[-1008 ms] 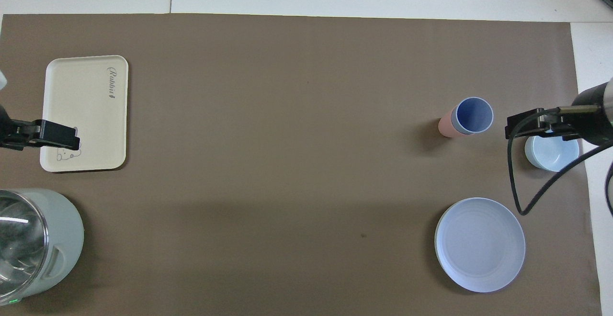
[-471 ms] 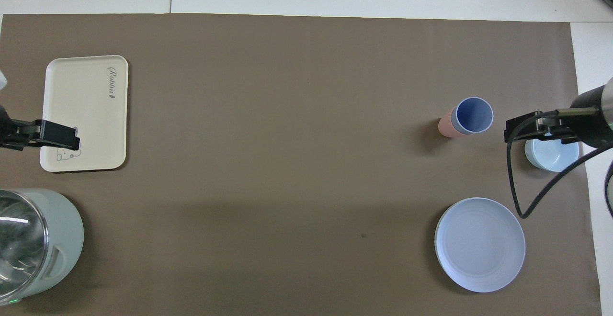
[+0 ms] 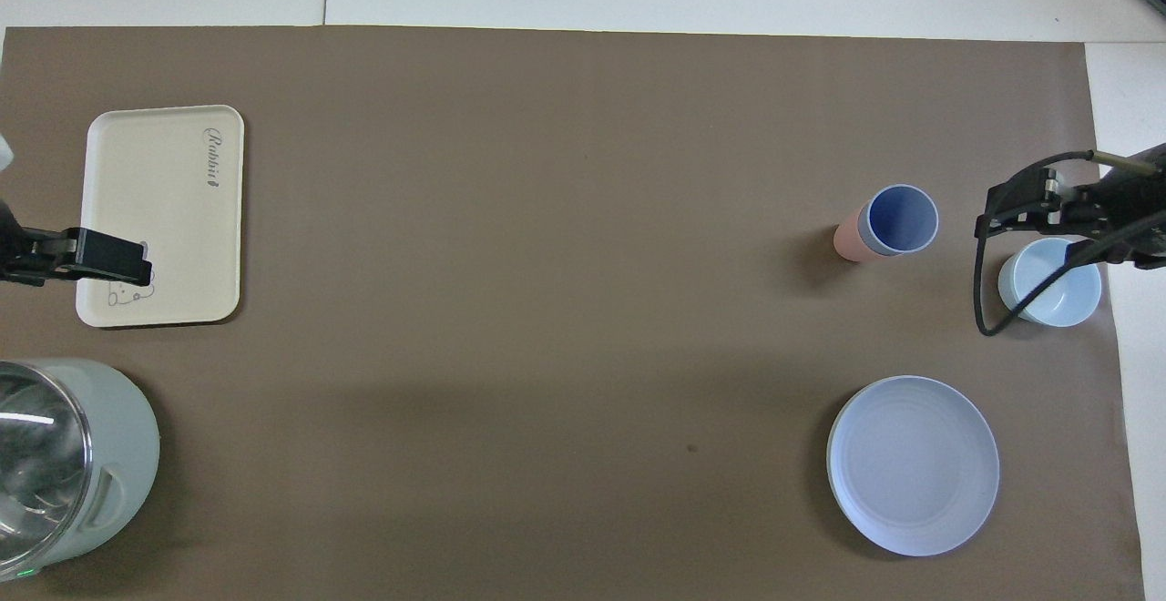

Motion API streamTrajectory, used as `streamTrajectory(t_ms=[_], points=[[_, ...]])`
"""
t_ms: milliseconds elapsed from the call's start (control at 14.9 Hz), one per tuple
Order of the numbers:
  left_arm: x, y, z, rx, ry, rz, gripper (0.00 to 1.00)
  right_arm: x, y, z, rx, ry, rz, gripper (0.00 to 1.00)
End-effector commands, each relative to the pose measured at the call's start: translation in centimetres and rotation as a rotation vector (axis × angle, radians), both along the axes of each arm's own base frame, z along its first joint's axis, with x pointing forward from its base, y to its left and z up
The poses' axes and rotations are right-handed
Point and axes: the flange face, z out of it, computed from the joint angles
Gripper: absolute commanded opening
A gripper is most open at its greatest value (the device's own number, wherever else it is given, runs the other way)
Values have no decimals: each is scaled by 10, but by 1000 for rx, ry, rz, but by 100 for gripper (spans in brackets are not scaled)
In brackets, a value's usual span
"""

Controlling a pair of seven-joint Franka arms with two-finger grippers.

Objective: Place cup on tray
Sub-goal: 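Reach the right gripper to the stacked blue and pink cups and grasp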

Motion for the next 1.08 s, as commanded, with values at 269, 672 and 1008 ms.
streamTrajectory(t_ms=[269,672,1008], points=[[-7,5,4,14,-9,-6,100,69,-39,-96,191,94,-498,94],[-7,5,4,14,-9,-6,100,85,-104,-151,280,150,-822,95],[-7,5,4,14,-9,-6,100,90,-150,-229,330,256,-936,98]])
